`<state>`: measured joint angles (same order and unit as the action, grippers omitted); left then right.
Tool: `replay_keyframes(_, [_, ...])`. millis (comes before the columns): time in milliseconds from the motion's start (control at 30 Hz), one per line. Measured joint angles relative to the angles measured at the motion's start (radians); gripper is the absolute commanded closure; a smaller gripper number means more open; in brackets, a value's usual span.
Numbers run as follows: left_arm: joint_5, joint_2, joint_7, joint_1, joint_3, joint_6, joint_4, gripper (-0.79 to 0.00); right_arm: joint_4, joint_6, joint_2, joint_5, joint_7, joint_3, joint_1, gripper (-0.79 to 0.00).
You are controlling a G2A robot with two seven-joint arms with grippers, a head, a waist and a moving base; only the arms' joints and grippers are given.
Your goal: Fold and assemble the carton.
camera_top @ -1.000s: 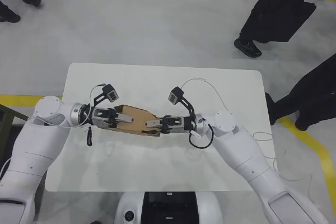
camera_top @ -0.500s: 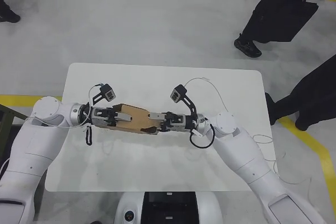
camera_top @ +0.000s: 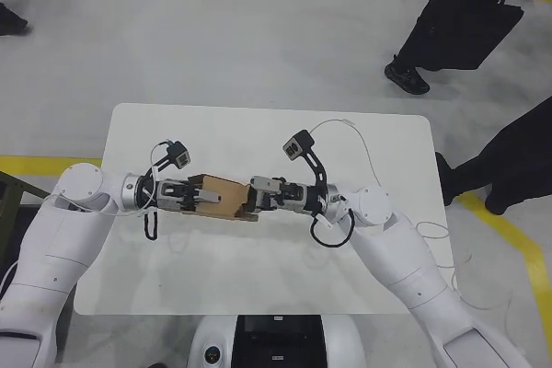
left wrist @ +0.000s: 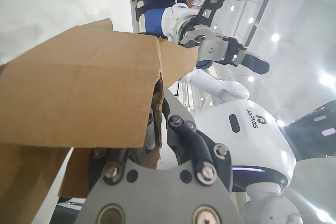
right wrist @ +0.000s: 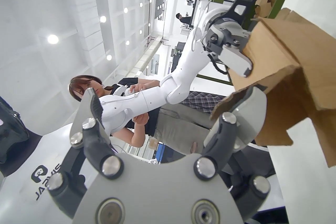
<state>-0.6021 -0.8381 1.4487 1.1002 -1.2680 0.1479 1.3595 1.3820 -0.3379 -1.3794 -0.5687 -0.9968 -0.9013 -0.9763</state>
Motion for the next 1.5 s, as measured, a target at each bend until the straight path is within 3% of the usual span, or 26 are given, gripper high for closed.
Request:
replay_keyframes(667, [-0.018,-0.009,-0.003,0.003,0.022,-0.011,0.036,0.000,0.008,-0.002,-0.018,0.042,0.042,0.046,0.007,-0.785])
replay_keyframes(1100, [-0.188,-0.015,0.023,0.001,-0.022,-0.023,-0.020,0.000,0.052,-0.006,0.015,0.030,0.025,-0.080,-0.065,-0.785])
replay_keyframes(1500, [-0.231,-0.020,0.053,-0.005,-0.035,-0.034,-0.048,0.000,0.051,-0.010,0.005,-0.001,-0.013,-0.033,-0.058,-0.785])
